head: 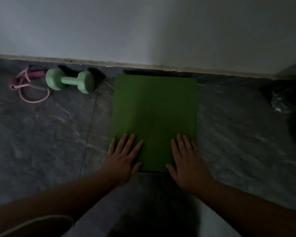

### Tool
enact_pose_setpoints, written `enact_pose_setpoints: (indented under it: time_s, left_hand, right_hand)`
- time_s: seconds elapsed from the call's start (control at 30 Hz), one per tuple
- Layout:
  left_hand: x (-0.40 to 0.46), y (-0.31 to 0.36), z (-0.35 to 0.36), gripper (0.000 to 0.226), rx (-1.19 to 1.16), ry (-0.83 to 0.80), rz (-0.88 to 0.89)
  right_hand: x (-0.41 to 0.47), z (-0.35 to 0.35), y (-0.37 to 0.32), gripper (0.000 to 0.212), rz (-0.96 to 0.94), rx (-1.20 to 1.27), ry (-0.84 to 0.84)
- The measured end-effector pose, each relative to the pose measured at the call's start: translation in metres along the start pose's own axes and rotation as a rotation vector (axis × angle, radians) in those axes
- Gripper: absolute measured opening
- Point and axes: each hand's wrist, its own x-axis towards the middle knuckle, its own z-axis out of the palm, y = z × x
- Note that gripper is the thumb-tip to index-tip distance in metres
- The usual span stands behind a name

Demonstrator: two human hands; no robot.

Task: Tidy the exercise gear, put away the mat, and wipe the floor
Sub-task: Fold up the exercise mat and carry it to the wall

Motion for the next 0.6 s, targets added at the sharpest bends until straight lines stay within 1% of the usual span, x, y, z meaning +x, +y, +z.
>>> enact_pose_setpoints:
  time_s: [0.1, 0.13, 0.2, 0.27, 0.37, 0.4, 0.47, 0.6]
  left_hand:
    - [-0.006, 0.003, -0.035, 0.078, -0.116, -0.069, -0.014]
    - [-0.011, 0.004, -0.053, 0.078, -0.144, -0.119, -0.033]
    - [-0.031, 0.005, -0.086, 0.068, -0.145, -0.163, -0.075]
    - [-0.060, 0.005, -0.124, 0.065, -0.170, -0.133, -0.107]
    - [-0.117, 0.011, -0.193, 0.072, -0.234, -0.045, -0.137]
    - [-0.136, 0.014, -0.221, 0.067, -0.237, -0.009, -0.143]
    - [-0.176, 0.022, -0.284, 0.061, -0.223, 0.062, -0.161]
    - [-0.262, 0.031, -0.433, 0.065, -0.242, 0.183, -0.249]
  right_hand:
    - [-0.003, -0.028, -0.001, 0.076, 0.016, 0.084, -0.068]
    - [-0.006, -0.043, -0.003, 0.073, 0.028, 0.121, -0.080]
    - [-0.018, -0.078, -0.010, 0.068, 0.089, 0.218, -0.111]
    - [-0.036, -0.123, -0.022, 0.068, 0.150, 0.300, -0.053]
    - [-0.079, -0.206, -0.045, 0.065, 0.189, 0.361, 0.027]
    - [-0.096, -0.236, -0.052, 0.065, 0.201, 0.359, 0.047]
    - [-0.129, -0.298, -0.065, 0.066, 0.212, 0.344, 0.096]
    - [-0.196, -0.454, -0.089, 0.065, 0.187, 0.338, 0.170]
